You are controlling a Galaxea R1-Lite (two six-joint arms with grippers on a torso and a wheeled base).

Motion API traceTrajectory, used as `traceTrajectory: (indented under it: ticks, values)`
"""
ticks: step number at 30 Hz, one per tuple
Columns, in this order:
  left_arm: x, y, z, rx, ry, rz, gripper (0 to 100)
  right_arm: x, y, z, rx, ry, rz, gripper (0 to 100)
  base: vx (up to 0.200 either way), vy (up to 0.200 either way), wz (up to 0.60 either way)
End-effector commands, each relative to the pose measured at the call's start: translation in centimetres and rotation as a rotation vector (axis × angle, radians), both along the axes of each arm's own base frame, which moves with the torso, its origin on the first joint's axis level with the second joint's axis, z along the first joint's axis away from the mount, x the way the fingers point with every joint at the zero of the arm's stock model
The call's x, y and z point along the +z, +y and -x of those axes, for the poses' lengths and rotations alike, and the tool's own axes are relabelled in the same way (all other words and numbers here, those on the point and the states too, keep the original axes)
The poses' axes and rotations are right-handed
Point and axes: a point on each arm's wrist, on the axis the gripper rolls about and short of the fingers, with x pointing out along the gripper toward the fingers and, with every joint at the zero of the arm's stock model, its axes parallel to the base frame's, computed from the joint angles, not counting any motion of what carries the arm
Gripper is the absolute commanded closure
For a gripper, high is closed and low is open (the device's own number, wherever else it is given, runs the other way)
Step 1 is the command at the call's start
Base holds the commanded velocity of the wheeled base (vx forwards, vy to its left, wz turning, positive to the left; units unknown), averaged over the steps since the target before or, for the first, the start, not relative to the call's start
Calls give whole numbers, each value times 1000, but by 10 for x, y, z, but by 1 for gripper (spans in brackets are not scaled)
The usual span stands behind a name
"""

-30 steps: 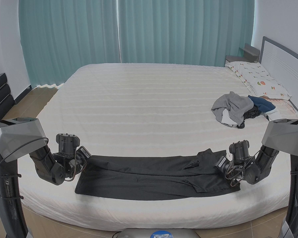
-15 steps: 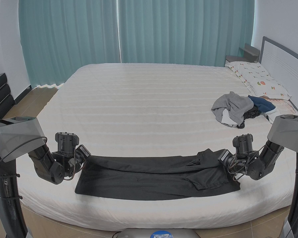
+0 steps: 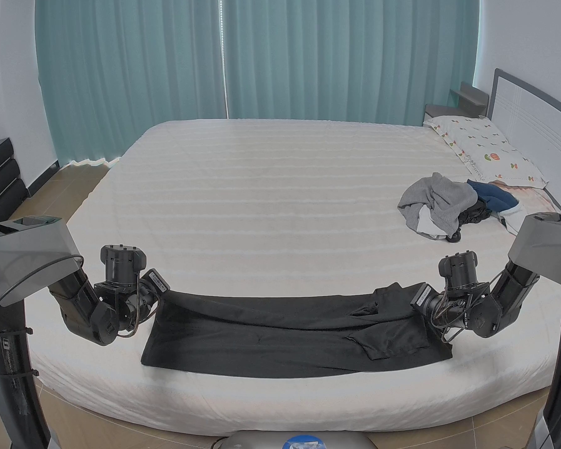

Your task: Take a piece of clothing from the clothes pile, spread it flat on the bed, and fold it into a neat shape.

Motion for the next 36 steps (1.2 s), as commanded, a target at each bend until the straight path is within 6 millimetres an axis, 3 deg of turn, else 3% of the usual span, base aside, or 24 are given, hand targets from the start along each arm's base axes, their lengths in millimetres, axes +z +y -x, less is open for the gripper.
traceTrajectory:
  ticks: [1, 18, 19, 36]
  values:
    - [-1, 0, 0, 1, 2, 0, 100, -1, 0, 1, 1, 9, 2, 0, 0, 0, 0]
    - [-1, 0, 0, -2, 2, -1, 100, -1, -4, 0, 3, 8, 16, 0, 0, 0, 0]
    - [-1, 0, 0, -2, 2, -1, 100, -2, -4, 0, 5, 9, 19, 100, 0, 0, 0]
    - [2, 0, 1, -8, -2, -22, 100, 8, -6, -4, -9, -25, 20, 100, 0, 0, 0]
